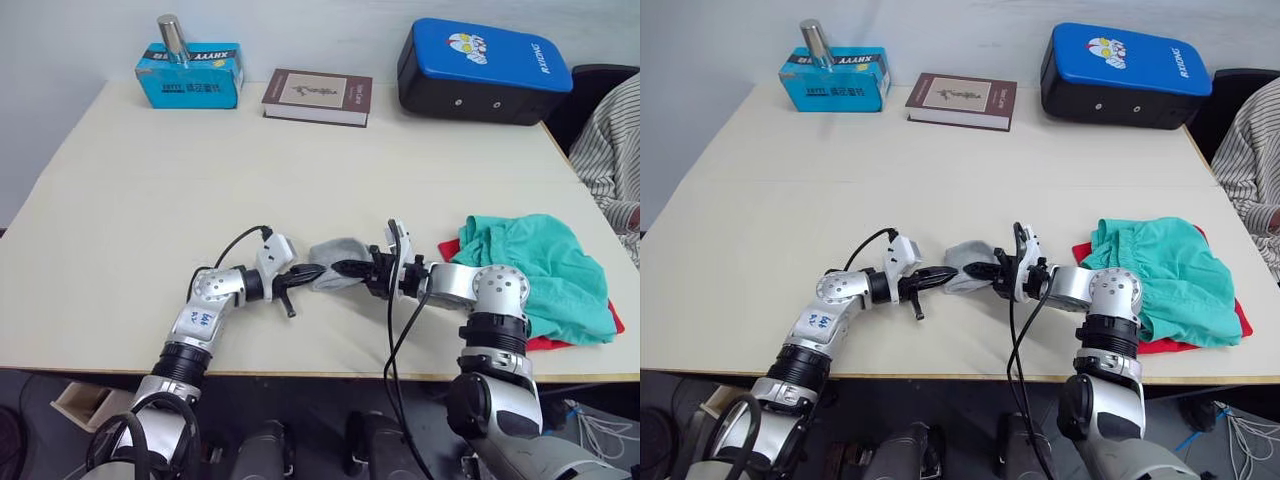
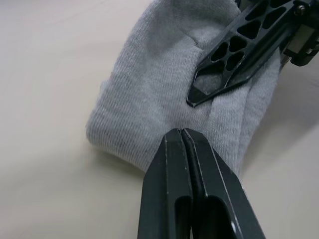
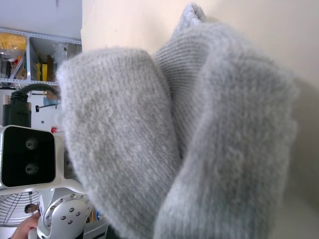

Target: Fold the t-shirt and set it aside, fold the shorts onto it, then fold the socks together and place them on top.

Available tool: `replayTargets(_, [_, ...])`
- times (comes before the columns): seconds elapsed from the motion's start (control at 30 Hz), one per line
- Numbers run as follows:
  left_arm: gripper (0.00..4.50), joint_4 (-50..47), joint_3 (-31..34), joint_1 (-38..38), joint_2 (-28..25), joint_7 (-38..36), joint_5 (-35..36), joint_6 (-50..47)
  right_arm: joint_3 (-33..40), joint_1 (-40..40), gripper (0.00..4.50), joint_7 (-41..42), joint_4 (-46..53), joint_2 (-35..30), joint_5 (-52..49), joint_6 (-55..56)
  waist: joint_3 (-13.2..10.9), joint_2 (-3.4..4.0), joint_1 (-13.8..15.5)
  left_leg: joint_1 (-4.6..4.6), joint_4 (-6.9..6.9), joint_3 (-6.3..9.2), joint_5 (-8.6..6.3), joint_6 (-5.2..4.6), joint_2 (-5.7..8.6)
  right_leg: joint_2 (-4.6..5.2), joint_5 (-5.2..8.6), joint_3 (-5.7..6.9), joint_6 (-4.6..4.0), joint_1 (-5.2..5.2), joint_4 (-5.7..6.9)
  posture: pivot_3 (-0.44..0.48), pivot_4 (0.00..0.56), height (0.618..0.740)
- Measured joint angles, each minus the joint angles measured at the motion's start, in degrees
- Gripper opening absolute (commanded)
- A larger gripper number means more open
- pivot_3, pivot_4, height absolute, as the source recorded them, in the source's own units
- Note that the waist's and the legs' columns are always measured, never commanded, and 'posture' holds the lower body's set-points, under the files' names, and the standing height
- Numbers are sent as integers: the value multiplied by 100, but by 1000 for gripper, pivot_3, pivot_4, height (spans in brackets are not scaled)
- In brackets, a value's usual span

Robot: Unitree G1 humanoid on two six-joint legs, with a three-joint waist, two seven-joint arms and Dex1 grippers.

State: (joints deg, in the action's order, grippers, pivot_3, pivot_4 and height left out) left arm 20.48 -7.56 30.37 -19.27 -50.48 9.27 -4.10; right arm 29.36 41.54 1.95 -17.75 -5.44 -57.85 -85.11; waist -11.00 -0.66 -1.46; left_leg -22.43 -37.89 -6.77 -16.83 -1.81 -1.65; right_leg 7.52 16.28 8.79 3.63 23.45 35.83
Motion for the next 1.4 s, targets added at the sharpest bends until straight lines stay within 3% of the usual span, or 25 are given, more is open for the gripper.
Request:
replayTargets(0.03, [0, -37, 52, -32, -2, -50, 81, -41, 75, -64, 132, -37, 116, 32, -60, -16, 0, 0, 6, -5, 0, 0, -1, -1, 0, 1, 0, 0, 0, 2, -2, 0, 150, 740])
replayTargets(0.13, [611, -437, 383, -199, 11, -201, 660, -530, 515, -350, 131, -298, 683, 49, -346, -231, -2, 3, 16, -54, 0, 15, 12, 22, 0, 0, -1, 13, 2, 31, 4, 0, 150, 740])
replayTargets(0.27, [1904, -1588, 704, -160, -235, -398, 1427, -1241, 1285, -874, 130, -992, 1704, 12, -1458, -299, -10, 15, 10, -88, 3, 17, 17, 27, 5, -5, -3, 18, 5, 52, -12, 0, 150, 740])
replayTargets(0.53, [4467, -2265, 658, -187, -448, -650, 1864, -1908, 1745, -2331, 130, -3035, 3815, -680, -4577, 2557, -15, 23, 6, -74, 23, 9, 17, 22, 7, -15, -3, 14, 10, 46, -27, 0, 150, 740])
replayTargets(0.63, [4500, -2387, 555, -230, -348, -664, 1887, -2022, 1741, -2761, 130, -3461, 4071, -756, -4811, 3574, -15, 22, 3, -68, 22, 6, 19, 21, 7, -15, -5, 6, 13, 46, -32, 0, 150, 740])
replayTargets(0.77, [4500, -2342, 535, -208, -77, -590, 2033, -2199, 1485, -3134, 130, -3380, 4015, -761, -4500, 4371, -16, 24, -15, -56, 23, 1, 16, 12, -1, -22, -5, -6, 13, 48, -26, 0, 150, 740])
replayTargets(1.0, [4500, -1983, 575, -122, -81, -503, 1980, -2111, 940, -3233, 130, -3001, 2923, -772, -3373, 5071, -21, 32, 6, -52, 31, -4, 32, 36, -2, -38, -4, -27, 10, 51, -22, 0, 150, 740])
replayTargets(1.03, [4500, -1965, 604, -119, -80, -480, 1980, -2107, 917, -3164, 849, -2956, 2853, -796, -3310, 5147, -21, 32, 4, -52, 29, -6, 32, 35, -2, -38, -4, -29, 11, 51, -24, 0, 150, 740])
replayTargets(1.2, [4500, -1964, 629, -85, -187, -513, 1969, -2017, 897, -3109, 2429, -2953, 2768, -1279, -3439, 5107, -22, 33, 11, -52, 31, -8, 31, 33, -1, -37, -5, -33, 12, 51, -26, 0, 150, 740])
replayTargets(1.4, [4500, -2003, 654, -146, -438, -639, 1981, -2053, 910, -3807, 4435, -3470, 3075, -2614, -4493, 4466, -27, 42, 133, -52, 32, -11, 27, 27, 1, -33, -5, -36, 12, 52, -34, 0, 150, 740])
